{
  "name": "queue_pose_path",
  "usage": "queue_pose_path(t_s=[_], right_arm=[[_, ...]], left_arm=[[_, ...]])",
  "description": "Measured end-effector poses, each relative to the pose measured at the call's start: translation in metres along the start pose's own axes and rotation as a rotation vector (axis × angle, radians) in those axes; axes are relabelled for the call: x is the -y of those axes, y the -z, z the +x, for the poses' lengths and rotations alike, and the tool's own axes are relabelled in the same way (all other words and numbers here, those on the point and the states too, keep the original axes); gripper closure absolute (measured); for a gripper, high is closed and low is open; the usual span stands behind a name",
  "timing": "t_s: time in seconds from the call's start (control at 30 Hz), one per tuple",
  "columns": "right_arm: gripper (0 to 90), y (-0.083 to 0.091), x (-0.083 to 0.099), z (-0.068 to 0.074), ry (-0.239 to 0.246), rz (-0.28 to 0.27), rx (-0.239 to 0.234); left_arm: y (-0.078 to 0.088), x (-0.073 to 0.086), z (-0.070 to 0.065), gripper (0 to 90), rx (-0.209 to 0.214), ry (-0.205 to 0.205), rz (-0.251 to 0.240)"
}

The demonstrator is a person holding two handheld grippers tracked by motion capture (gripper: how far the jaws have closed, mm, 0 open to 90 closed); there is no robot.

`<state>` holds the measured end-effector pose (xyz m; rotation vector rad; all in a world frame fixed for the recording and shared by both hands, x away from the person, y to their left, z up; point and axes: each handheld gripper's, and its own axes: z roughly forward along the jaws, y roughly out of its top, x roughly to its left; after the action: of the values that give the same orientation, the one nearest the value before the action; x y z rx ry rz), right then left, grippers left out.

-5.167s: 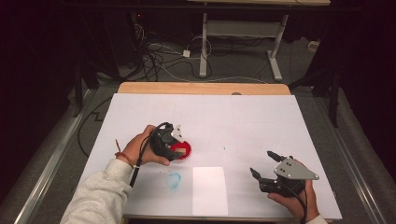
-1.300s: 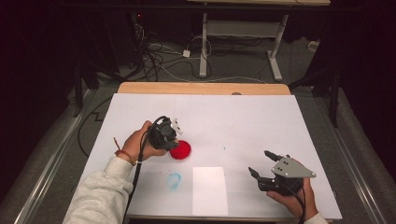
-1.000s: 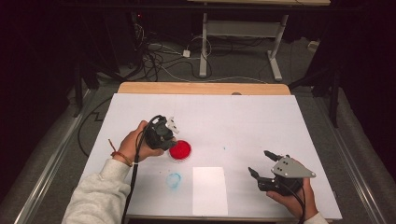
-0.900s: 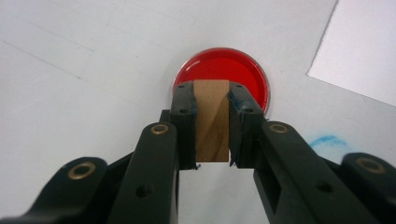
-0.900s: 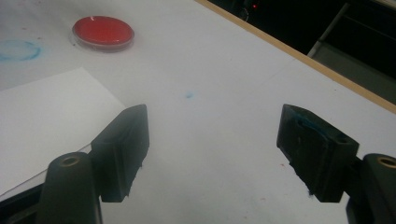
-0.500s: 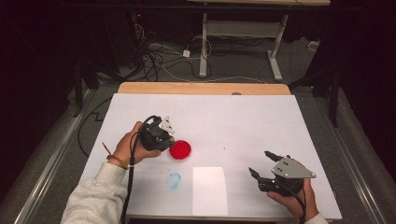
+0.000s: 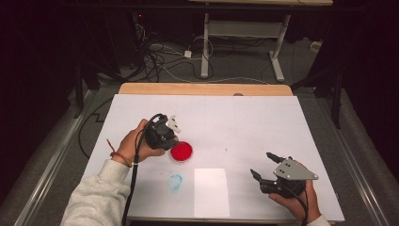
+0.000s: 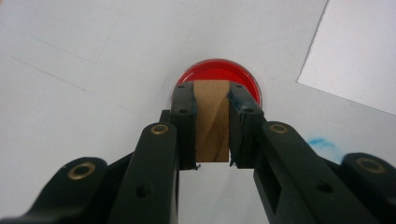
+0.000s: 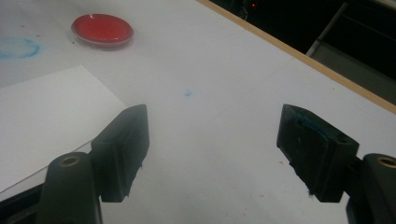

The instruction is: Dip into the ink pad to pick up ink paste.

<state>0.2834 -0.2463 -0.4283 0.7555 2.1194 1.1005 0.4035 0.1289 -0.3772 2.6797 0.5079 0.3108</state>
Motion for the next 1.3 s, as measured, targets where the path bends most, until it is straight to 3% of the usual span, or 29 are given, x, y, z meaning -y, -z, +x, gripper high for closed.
queue_pose_path(t_s=[0.7, 0.97, 1.3], right_arm=[[26.2, 0.0, 0.002, 0.002, 0.006, 0.016, -0.009], [26.2, 0.001, 0.003, 0.002, 0.011, 0.019, -0.01], [26.1, 0.001, 0.003, 0.003, 0.012, 0.025, -0.01]], left_arm=[[-0.038, -0.017, 0.006, 73.6, 0.065, -0.005, 0.098], [-0.056, -0.013, 0.006, 73.6, 0.081, 0.0, 0.142], [-0.064, -0.012, 0.006, 73.5, 0.102, 0.013, 0.155]])
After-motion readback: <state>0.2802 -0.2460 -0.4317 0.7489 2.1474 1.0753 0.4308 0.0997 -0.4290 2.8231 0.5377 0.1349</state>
